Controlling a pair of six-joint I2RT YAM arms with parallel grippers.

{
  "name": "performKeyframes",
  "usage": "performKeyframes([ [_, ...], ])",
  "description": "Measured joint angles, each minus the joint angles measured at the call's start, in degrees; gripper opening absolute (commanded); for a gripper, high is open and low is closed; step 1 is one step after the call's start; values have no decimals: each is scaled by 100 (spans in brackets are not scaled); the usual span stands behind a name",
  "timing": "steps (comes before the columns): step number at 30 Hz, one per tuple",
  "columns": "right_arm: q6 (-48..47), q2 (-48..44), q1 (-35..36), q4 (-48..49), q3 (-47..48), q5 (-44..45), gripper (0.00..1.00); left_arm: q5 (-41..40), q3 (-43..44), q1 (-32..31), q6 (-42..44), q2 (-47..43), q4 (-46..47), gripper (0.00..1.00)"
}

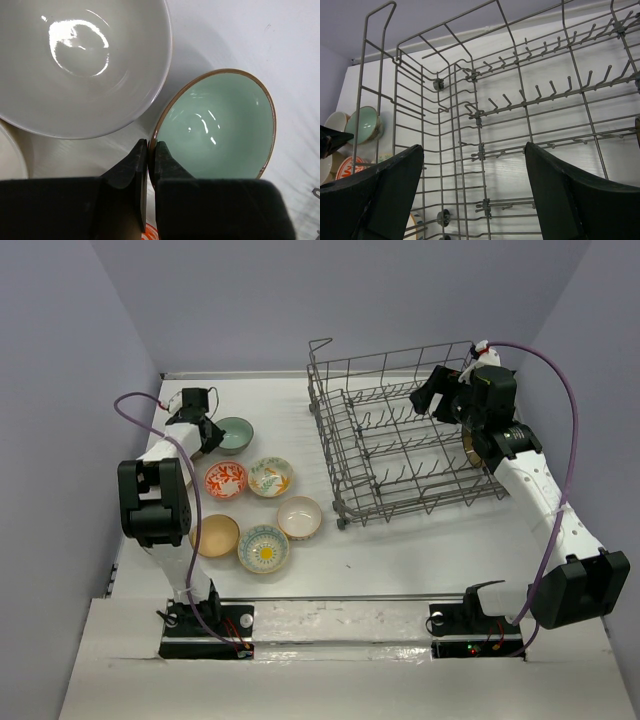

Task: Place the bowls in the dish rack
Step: Pick up the bowl from the corner of the board, then pass from the left arm to the right

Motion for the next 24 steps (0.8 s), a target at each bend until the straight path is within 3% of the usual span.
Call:
performKeyframes([
  [13,15,157,0,2,2,-144,86,83,745,-151,459,-208,-337,0],
  [24,319,704,33,0,422,-1071,79,-584,750,-1725,1058,-1853,-461,0],
])
